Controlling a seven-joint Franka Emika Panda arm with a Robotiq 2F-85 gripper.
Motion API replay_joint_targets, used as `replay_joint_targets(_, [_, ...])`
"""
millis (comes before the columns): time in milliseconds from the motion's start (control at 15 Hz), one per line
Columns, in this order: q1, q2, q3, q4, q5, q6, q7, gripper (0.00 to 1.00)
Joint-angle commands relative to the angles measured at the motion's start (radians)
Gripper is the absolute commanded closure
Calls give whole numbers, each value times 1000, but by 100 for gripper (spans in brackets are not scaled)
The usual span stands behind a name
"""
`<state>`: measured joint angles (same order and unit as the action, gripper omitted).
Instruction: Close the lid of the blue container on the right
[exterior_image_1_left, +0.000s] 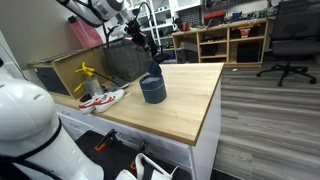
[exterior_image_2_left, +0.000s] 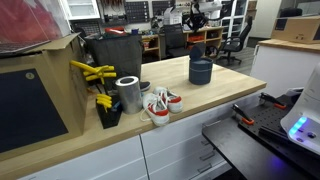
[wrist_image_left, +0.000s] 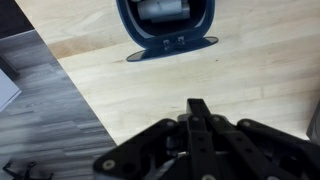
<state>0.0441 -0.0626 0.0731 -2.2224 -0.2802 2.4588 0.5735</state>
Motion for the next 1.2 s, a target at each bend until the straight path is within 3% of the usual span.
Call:
replay_joint_targets(0, [-14, 74, -1, -11, -121, 74, 102, 100])
replay_joint_targets(133, [-5, 114, -15, -8, -150, 60, 124, 100])
replay_joint_targets(800, [14, 157, -30, -14, -11, -243, -58, 100])
replay_joint_targets(1133, [12, 150, -38, -45, -29, -223, -49, 100])
